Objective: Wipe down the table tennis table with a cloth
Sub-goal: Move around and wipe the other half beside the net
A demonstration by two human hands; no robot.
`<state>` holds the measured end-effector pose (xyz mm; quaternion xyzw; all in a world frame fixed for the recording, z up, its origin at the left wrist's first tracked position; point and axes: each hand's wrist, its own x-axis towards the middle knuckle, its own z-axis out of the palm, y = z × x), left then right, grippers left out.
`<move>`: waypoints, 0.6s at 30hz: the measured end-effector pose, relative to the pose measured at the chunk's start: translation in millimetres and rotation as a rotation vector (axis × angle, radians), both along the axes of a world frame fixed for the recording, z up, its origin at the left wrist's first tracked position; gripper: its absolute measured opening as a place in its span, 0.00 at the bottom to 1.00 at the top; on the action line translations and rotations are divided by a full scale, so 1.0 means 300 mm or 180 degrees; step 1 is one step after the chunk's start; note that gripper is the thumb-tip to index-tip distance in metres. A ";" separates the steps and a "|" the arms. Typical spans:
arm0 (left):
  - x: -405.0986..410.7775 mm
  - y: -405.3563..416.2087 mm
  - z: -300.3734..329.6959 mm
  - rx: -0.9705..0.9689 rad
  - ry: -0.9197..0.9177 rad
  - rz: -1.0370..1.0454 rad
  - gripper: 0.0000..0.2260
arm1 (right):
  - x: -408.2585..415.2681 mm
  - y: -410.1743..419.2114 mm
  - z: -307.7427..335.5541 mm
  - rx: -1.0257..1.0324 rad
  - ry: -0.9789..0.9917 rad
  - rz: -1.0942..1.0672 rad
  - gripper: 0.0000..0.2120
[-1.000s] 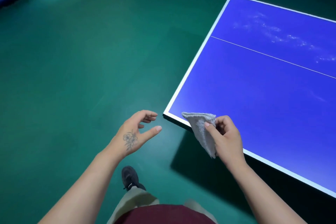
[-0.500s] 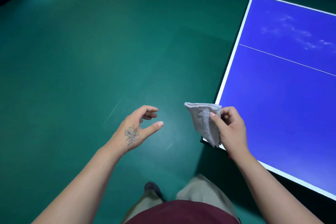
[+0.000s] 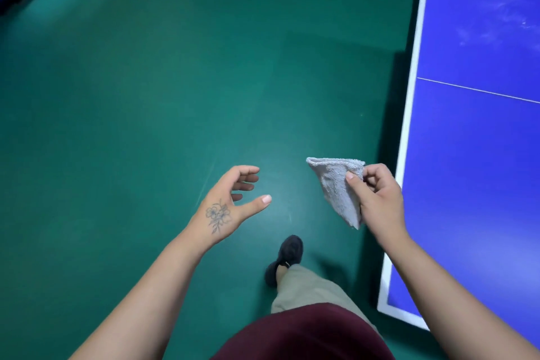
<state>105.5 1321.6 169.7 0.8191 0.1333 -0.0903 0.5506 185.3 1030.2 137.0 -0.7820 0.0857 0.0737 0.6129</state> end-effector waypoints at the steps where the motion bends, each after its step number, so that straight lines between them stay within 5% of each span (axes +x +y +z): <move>1: 0.062 0.038 0.010 0.0015 0.0046 0.0026 0.26 | 0.071 0.039 0.008 0.0069 -0.0001 0.0014 0.12; 7: 0.445 0.178 0.048 -0.0105 -0.0037 0.0203 0.29 | 0.487 0.216 0.129 0.0136 -0.0146 0.0219 0.13; 18: 1.279 0.338 -0.046 -0.0524 -0.0064 -0.0274 0.35 | 1.121 0.377 0.132 -0.0019 -0.0148 -0.0389 0.11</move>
